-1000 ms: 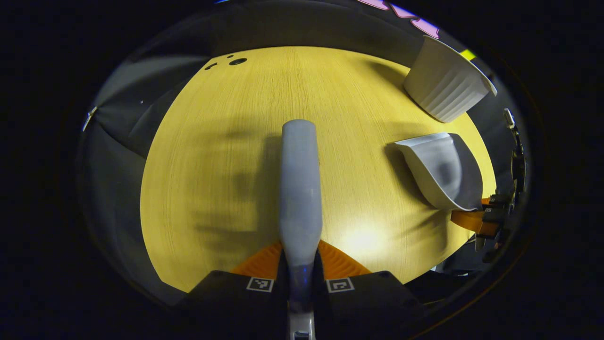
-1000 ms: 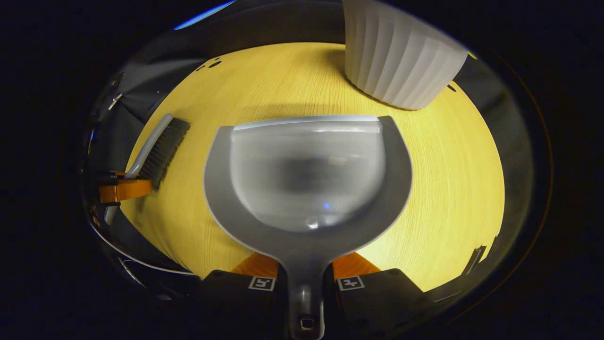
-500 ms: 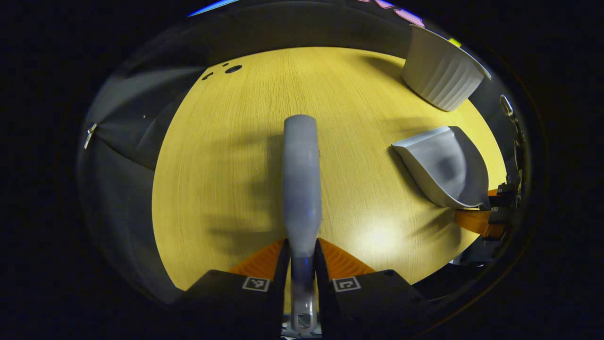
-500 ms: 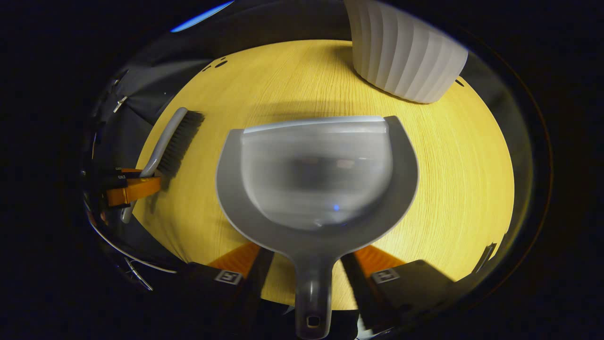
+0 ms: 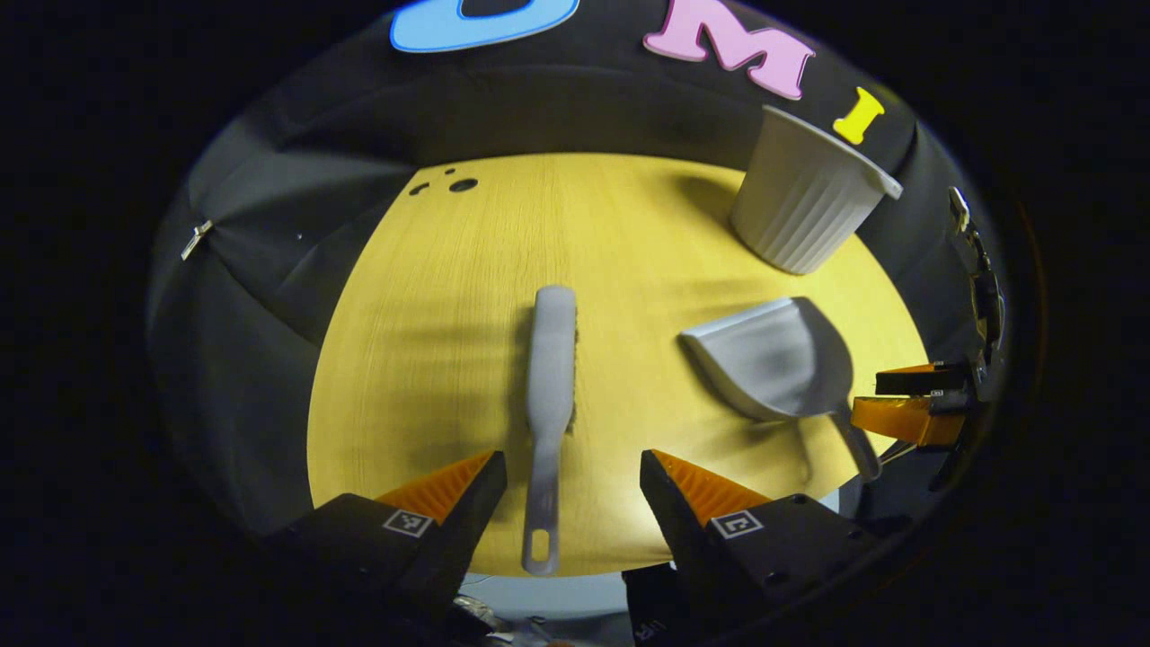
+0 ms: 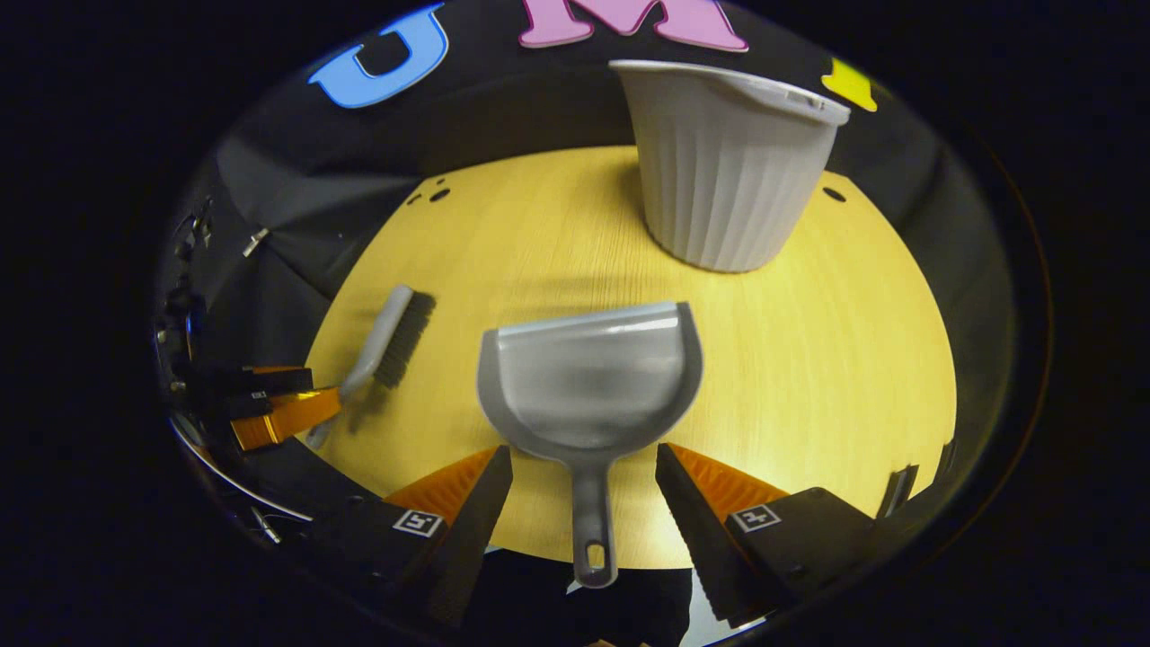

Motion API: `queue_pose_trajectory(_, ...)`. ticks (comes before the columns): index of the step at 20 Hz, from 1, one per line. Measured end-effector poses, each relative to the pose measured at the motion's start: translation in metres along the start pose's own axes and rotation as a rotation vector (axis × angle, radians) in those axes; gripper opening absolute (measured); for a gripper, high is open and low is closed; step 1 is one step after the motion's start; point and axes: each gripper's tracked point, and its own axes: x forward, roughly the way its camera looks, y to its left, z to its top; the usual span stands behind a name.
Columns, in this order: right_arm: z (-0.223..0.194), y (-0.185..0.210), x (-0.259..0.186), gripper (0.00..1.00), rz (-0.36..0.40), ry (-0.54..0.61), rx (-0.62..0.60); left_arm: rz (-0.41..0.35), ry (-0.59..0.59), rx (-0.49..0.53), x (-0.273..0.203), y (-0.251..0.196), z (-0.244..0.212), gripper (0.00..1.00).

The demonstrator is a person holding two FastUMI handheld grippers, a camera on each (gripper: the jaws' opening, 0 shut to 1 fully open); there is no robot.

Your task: Pick up the small broom and dustpan from the desktop, sweep the trash into the dustpan with the broom, and then empty the trash into the garbage bin.

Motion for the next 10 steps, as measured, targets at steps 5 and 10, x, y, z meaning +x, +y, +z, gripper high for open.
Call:
queue_pose_trajectory(5, 0.079, -0.014, -0.073, 1.00, -0.071, -0.307, -0.087, 0.000, -0.292, 0.009, -0.067, -0.009, 0.052, 0.97)
queue_pose_trajectory(10, 0.135, -0.017, -0.131, 0.99, -0.112, -0.578, -0.114, 0.047, -0.604, 0.081, -0.146, -0.013, 0.102, 0.96)
